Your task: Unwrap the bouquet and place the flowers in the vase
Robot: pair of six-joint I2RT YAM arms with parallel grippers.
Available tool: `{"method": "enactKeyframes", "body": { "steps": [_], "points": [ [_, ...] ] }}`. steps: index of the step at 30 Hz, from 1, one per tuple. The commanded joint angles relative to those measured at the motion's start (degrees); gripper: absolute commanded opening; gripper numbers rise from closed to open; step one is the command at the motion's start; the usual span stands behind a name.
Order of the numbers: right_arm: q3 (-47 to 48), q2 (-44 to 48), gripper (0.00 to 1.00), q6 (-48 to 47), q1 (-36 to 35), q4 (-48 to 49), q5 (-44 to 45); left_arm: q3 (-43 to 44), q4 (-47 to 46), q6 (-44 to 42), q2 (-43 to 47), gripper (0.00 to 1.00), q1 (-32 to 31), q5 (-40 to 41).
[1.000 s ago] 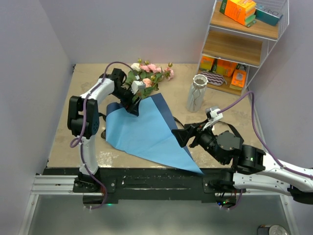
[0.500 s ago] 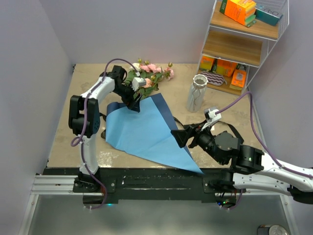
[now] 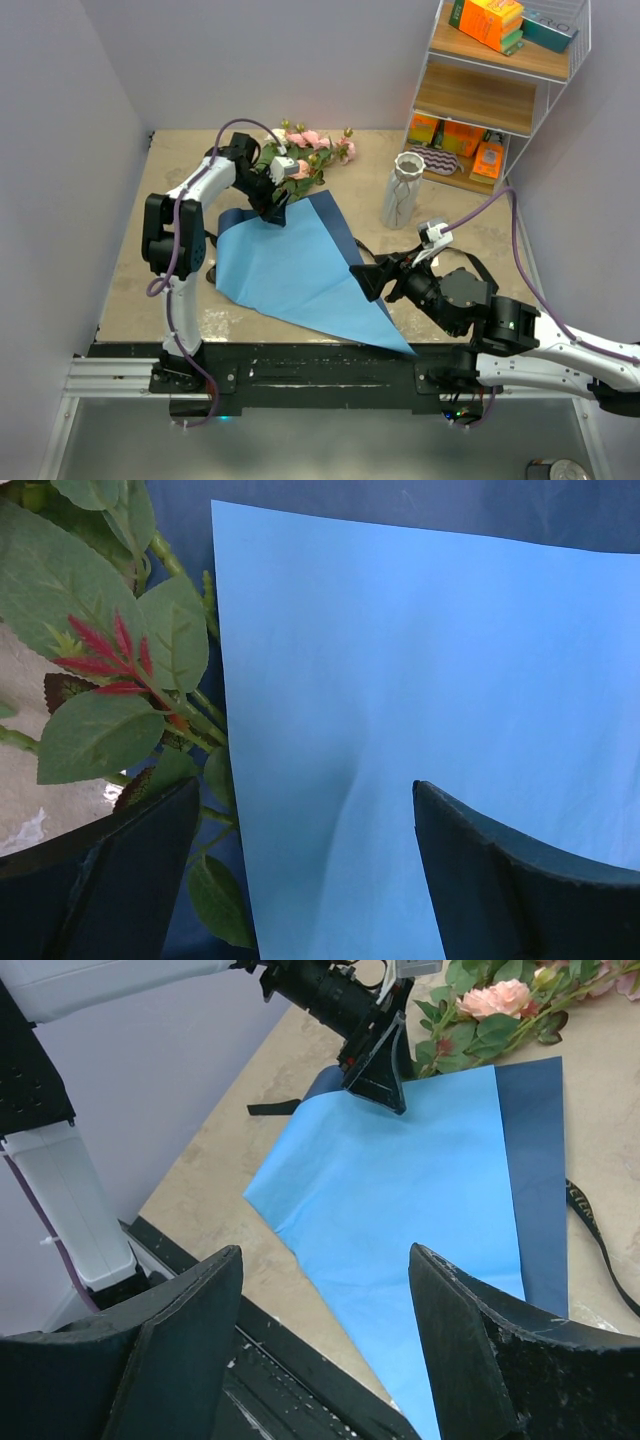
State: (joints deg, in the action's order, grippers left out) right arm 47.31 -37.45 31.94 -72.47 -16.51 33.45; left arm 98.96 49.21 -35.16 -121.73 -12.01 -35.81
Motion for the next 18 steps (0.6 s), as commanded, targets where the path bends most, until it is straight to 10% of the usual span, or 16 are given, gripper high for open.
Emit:
{"method": "enactKeyframes", "body": {
  "steps": [1,14,18],
  "points": [
    [-0.38,0.36,0.70,0.66,-0.04,2.45,-0.32,2.20,1.32,-1.40,-0.35,0.90,-0.12,-1.36],
    [-0.38,0.63,0.68,0.75,-0.04,3.33,0.30,2.38,5.63,-4.75,-0.52,0.65,-0.38,-2.60],
    [-0.55,0.28,0.67,0.66,-0.04,3.94,0.12,2.82,5.63,-4.57,-0.35,0.42,-0.38,-2.42]
  ]
}}
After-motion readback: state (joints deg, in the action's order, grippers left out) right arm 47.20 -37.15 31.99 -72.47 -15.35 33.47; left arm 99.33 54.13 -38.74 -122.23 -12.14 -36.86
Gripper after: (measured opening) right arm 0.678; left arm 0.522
